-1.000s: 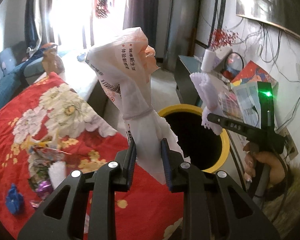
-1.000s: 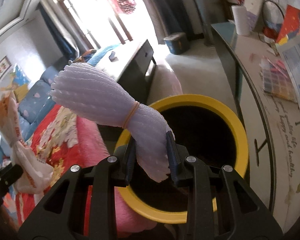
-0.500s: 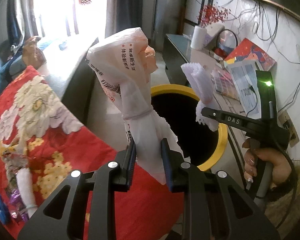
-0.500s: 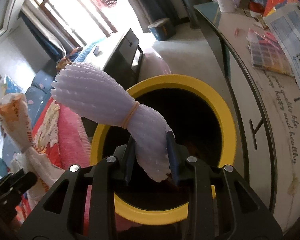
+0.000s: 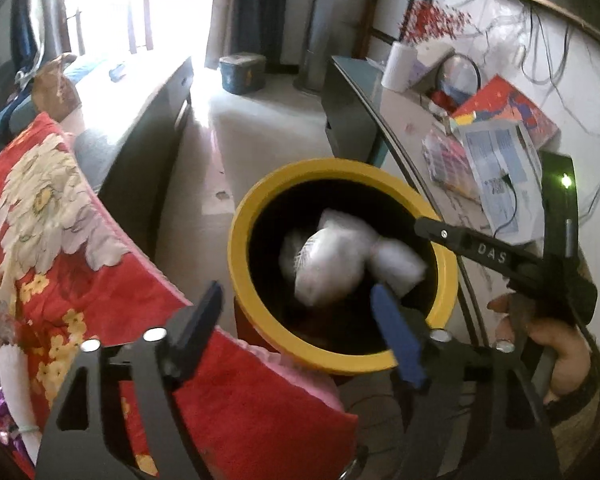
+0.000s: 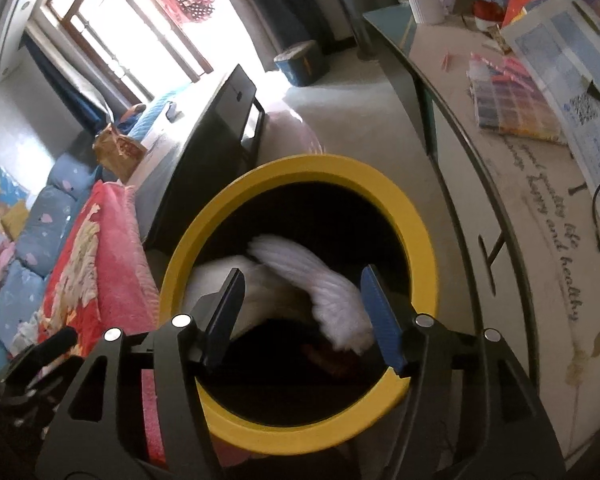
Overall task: Collect trash
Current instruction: 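Open both tools to drop the foam bundle and white bag into the bin, then move both open tools back over the remaining trash on the bedspread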
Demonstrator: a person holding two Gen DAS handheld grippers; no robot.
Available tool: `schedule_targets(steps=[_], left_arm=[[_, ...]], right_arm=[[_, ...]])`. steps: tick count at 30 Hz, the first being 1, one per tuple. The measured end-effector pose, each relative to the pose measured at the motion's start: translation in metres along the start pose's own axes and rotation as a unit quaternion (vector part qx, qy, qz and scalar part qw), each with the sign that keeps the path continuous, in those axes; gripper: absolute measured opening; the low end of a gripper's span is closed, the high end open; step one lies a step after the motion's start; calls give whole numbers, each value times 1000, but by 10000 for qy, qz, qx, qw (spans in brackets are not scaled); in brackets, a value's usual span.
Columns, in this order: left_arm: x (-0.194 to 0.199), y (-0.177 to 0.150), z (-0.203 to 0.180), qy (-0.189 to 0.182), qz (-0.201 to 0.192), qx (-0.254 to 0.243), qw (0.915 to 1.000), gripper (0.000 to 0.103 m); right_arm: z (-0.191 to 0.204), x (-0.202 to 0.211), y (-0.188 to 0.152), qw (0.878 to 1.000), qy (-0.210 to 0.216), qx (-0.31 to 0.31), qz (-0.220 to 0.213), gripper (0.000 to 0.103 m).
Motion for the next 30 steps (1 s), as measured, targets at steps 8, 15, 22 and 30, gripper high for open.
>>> schedule_targets(steps=[8,15,22,30], left_arm=[[36,1,38,146,-468,627,9968,91],[62,-4,71,357,-757,1009,9914,94],[82,-12,92,509,-963,1183,9870,95],[97,-22,113,607,-1094,1396,9823,95]], right_arm=[[38,17,8,9967,-137,707,-387,69],[78,25,6,9909,-21,1246,-509,74],[112,31,-2,9857,165,1588,-545,80],[139,35,-12,9805,361,1854,-536,82]])
Point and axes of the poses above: each gripper's, at about its wrist camera, not at the fingertips, and x roughly against the way its jaws point, z to its left, y to its top, the point moved 6 cm from there along -x, roughly the way its jaws point, and after that the axes turned 12 degrees about y, right-handed, at the moved point
